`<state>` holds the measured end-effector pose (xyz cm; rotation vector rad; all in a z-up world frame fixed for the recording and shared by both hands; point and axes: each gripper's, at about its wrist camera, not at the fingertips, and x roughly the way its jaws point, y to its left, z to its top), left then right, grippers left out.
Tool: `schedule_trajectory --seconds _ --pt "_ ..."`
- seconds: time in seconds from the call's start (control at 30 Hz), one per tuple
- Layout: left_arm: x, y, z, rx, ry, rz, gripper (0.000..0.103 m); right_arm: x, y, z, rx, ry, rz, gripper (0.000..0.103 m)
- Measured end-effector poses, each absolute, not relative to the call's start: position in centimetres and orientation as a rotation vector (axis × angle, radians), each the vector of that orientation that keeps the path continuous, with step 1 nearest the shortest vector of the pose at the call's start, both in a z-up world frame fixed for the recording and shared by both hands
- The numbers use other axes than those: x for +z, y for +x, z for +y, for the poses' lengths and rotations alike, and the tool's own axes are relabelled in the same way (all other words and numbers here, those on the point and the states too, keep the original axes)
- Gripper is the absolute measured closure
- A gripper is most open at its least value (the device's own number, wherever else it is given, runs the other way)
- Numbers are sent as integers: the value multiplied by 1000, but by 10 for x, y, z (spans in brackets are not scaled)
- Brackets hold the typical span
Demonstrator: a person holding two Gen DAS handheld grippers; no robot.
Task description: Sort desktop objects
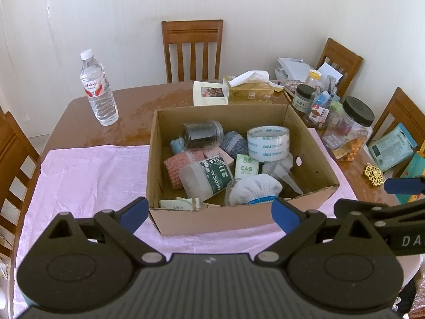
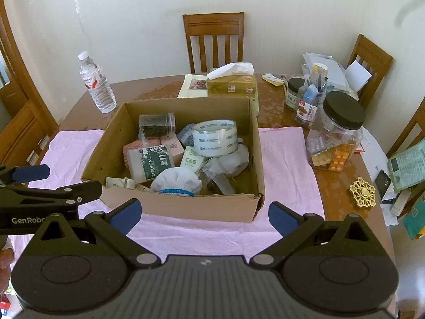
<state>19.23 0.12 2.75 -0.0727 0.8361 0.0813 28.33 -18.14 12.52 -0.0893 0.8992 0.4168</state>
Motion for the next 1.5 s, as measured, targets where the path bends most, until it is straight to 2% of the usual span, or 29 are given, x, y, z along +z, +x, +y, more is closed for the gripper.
schedule_trajectory --seconds 1.5 --pt "27 197 -1 87 -74 844 4 124 281 -180 409 -94 913 0"
